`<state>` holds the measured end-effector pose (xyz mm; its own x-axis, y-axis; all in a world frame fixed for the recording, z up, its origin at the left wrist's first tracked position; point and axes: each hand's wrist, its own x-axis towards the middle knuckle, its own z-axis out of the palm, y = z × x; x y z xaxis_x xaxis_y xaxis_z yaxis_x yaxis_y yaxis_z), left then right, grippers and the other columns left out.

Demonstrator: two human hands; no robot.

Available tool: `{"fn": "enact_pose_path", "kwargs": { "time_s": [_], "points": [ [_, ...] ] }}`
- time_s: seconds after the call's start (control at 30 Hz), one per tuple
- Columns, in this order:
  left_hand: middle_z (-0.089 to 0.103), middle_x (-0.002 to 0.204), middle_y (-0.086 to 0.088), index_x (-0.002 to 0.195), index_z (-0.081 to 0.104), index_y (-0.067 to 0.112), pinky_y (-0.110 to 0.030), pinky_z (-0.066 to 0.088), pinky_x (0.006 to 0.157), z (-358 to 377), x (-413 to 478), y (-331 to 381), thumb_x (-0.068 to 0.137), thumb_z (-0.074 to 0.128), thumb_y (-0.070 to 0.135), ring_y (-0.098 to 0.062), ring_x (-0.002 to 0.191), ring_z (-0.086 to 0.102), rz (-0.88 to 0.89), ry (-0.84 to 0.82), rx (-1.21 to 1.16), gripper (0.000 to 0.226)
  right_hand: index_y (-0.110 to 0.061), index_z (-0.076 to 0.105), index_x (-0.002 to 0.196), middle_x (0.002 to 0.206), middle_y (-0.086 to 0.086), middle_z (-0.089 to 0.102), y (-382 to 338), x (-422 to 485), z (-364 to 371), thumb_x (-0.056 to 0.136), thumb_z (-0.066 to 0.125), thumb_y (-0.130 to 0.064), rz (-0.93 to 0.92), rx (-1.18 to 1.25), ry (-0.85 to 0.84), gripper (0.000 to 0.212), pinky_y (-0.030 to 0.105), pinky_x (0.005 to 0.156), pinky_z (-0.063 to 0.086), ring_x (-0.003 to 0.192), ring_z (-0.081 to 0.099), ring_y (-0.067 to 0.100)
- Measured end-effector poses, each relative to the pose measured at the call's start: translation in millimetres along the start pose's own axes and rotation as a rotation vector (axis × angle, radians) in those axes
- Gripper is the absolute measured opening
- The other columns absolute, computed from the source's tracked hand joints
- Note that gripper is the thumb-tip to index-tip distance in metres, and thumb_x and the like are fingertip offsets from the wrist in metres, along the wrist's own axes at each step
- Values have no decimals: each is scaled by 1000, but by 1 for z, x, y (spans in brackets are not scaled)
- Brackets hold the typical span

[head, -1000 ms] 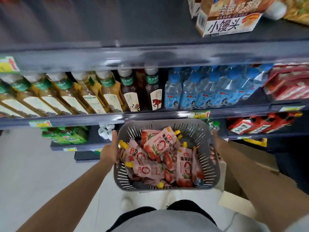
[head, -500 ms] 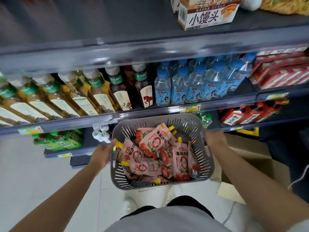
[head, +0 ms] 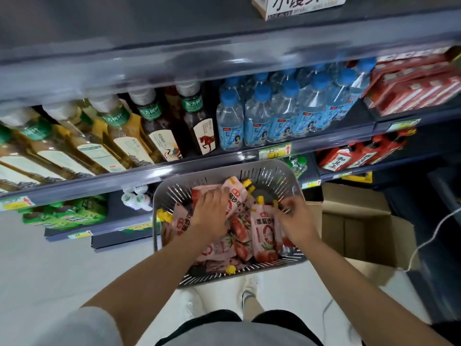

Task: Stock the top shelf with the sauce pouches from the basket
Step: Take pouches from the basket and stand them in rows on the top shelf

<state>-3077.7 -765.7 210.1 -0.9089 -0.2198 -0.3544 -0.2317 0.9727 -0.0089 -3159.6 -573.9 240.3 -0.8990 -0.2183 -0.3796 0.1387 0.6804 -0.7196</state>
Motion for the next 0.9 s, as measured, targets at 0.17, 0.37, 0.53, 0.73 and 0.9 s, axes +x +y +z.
{"fn": "enact_pose_path", "kwargs": {
  "time_s": [0.17, 0.37, 0.53, 0.73, 0.9],
  "points": [
    [-15, 157, -21, 147, -20, 0, -52, 26, 112, 20, 28, 13, 84, 60, 34, -39, 143, 4, 26, -154, 350, 107, -18, 50, 100, 105, 2, 58, 10, -5, -8, 79, 73, -31, 26, -80, -74, 34, 35, 83, 48, 97, 58, 20],
    [-26, 153, -19, 152, -5, 6, -54, 33, 106, 27, 36, 20, 86, 55, 24, -48, 140, 11, 6, -168, 371, 91, -20, 56, 112, 107, -4, 65, 24, 0, 4, 58, 71, -41, 115, -177, -236, 61, 39, 85, 53, 98, 62, 18],
    [-37, 149, -19, 150, -17, 7, -49, 44, 88, 18, 34, 13, 78, 66, 33, -45, 126, 31, 8, -159, 437, 112, -11, 52, 126, 106, 0, 66, 19, 11, 28, 71, 75, -21, 99, -253, -350, 60, 25, 77, 51, 93, 63, 16],
    [-1, 156, -23, 149, -18, 10, -51, 25, 112, -2, 5, -1, 67, 69, 62, -41, 140, 18, -128, -227, 251, 130, -2, 45, 130, 119, 13, 55, 7, 29, 57, 83, 69, -22, 323, -297, -421, 57, 18, 69, 43, 107, 56, 24],
    [16, 150, -17, 150, -11, 16, -46, 31, 107, -22, -24, -15, 60, 70, 71, -36, 133, 30, -282, -145, 20, 133, 0, 22, 146, 146, 15, 38, 4, 32, 83, 82, 64, -30, 551, -134, -426, 82, 32, 101, 41, 130, 42, 31]
  ]
}}
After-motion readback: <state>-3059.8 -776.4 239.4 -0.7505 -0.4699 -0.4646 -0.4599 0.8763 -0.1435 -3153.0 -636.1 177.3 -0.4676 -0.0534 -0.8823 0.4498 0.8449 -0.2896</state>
